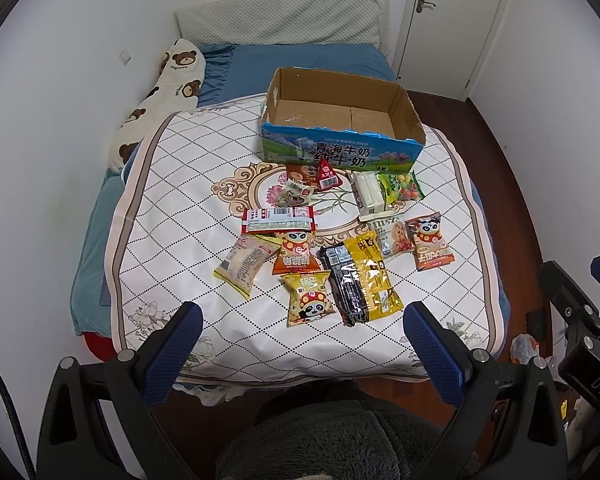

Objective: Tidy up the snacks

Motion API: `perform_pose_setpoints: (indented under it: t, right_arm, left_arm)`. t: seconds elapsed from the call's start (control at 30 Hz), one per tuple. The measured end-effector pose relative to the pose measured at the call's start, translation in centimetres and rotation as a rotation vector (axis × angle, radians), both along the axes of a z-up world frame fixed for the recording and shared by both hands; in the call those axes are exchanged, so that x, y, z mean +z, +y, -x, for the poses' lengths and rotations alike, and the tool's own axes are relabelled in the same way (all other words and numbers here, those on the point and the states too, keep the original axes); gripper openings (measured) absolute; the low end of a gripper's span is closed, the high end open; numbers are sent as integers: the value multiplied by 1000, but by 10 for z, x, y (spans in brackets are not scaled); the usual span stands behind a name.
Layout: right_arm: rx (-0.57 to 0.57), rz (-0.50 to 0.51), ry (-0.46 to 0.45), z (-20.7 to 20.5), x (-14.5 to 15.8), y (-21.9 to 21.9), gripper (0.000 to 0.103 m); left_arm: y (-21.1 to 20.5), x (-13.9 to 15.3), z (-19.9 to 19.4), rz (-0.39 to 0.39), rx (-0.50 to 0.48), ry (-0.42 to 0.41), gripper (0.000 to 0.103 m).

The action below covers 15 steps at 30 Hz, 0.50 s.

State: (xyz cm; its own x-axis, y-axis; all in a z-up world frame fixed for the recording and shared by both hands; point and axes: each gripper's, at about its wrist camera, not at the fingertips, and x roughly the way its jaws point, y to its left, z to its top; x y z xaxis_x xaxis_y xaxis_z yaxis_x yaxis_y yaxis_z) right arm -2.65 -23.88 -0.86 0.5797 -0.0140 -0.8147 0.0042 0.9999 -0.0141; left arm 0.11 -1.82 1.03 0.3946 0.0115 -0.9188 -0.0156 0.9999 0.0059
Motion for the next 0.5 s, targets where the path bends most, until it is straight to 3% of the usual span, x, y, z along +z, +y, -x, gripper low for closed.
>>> perform_pose_setpoints:
  t: [0.5]
  right_arm:
    - [-2, -4, -3, -3, 4, 0, 103]
  left_arm:
    - [1, 0, 0, -3, -4, -1, 103]
